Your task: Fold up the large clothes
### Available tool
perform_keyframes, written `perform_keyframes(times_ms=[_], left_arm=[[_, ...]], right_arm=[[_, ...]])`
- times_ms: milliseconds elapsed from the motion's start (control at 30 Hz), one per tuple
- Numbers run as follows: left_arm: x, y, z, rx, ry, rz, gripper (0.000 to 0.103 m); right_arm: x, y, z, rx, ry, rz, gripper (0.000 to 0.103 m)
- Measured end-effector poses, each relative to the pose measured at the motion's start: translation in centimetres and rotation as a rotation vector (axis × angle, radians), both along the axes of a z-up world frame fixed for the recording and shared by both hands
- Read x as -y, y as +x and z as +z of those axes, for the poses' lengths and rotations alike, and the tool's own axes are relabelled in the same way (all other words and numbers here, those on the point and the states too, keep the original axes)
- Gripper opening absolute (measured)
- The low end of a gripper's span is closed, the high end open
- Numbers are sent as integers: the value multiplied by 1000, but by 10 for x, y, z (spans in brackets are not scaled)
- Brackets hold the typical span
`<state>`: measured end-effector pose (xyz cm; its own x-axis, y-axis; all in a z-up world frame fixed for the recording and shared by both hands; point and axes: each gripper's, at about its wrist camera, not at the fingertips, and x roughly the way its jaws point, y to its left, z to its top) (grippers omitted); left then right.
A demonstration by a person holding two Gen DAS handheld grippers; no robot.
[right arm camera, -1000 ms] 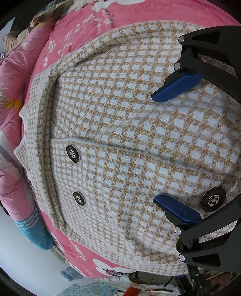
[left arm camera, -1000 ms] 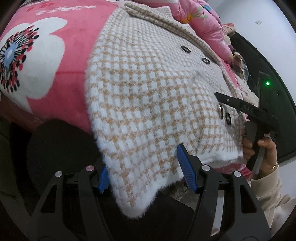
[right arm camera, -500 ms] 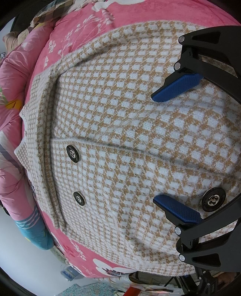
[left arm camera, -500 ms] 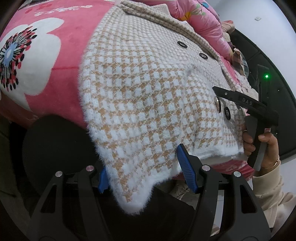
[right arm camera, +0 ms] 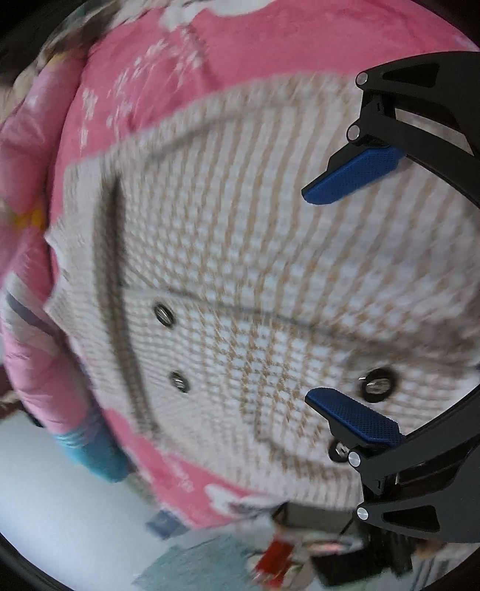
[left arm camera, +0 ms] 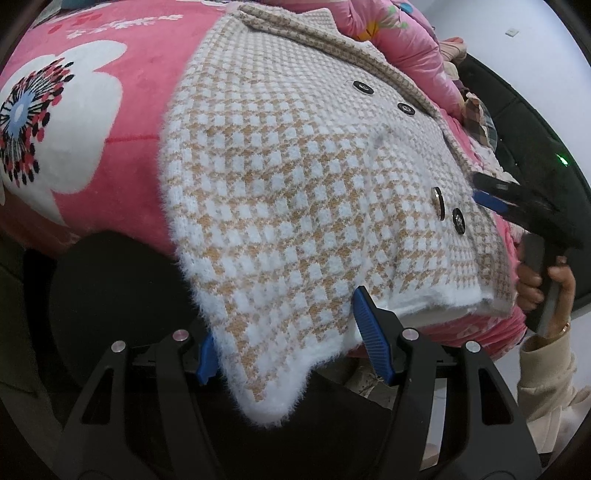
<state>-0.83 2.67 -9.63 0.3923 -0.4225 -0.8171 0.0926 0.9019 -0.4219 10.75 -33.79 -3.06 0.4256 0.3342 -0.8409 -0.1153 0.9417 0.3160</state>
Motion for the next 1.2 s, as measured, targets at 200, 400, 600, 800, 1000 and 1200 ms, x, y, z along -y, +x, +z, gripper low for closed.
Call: perform_keyframes(times_ms=[200, 400, 600, 800, 1000, 1200], left_arm=[[-1, -1, 1, 16, 9, 0, 55], [-6, -6, 4, 33, 16, 17, 47], [-4, -8, 4, 29, 48, 21, 43], [-2, -9, -1, 22, 93, 44, 29], [-6, -14, 16, 77, 101, 69, 8], [-24, -41, 89, 210, 53, 107, 7]], right_arm=[[79, -36, 11, -35, 174, -109, 97], [108, -74, -10, -127, 203, -173, 85], [102, -104, -14, -162, 247, -109, 72], [91, -121, -25, -198, 219, -86, 33], [84, -130, -29, -196, 212, -62, 8], [104, -140, 48, 24, 358, -44, 7]])
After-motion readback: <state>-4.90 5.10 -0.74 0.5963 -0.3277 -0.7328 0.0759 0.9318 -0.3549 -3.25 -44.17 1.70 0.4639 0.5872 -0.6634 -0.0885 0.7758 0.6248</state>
